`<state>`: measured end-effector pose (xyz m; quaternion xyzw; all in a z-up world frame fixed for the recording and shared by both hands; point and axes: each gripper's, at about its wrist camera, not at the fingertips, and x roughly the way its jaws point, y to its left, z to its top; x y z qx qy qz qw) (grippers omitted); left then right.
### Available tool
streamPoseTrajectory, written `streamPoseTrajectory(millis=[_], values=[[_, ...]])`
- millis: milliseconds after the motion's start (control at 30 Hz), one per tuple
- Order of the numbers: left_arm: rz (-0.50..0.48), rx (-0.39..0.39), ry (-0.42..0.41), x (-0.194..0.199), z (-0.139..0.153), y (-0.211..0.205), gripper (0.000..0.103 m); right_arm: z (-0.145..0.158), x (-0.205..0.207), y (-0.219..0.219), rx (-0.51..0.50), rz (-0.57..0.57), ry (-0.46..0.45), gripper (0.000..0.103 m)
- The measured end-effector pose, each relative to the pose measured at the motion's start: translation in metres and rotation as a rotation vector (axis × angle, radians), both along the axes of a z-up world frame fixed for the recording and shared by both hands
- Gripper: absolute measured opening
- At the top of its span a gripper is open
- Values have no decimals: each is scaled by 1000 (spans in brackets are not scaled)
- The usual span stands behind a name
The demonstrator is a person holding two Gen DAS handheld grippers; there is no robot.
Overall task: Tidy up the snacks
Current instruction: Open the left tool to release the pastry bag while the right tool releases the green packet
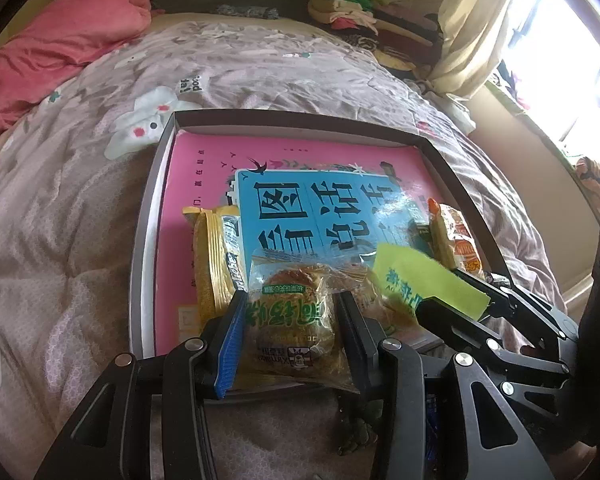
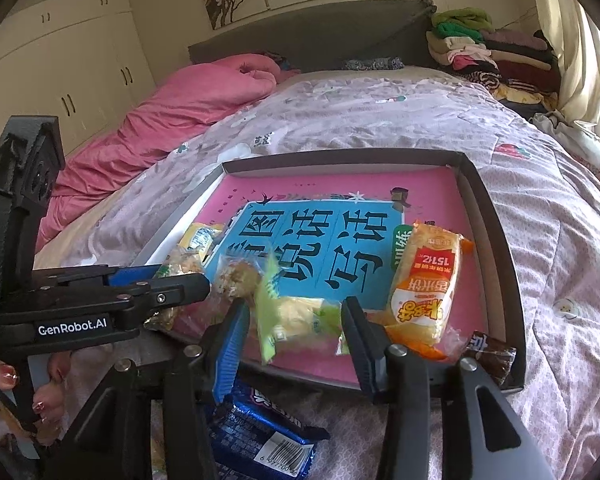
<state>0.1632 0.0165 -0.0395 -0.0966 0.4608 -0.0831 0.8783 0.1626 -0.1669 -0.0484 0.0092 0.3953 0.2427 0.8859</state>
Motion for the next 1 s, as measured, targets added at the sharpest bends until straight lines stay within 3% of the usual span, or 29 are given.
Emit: streamPoseTrajectory(millis=[1000], values=[[10,-10,-27,-5,11,3,50,4,-8,-2,22,13,-5,48]])
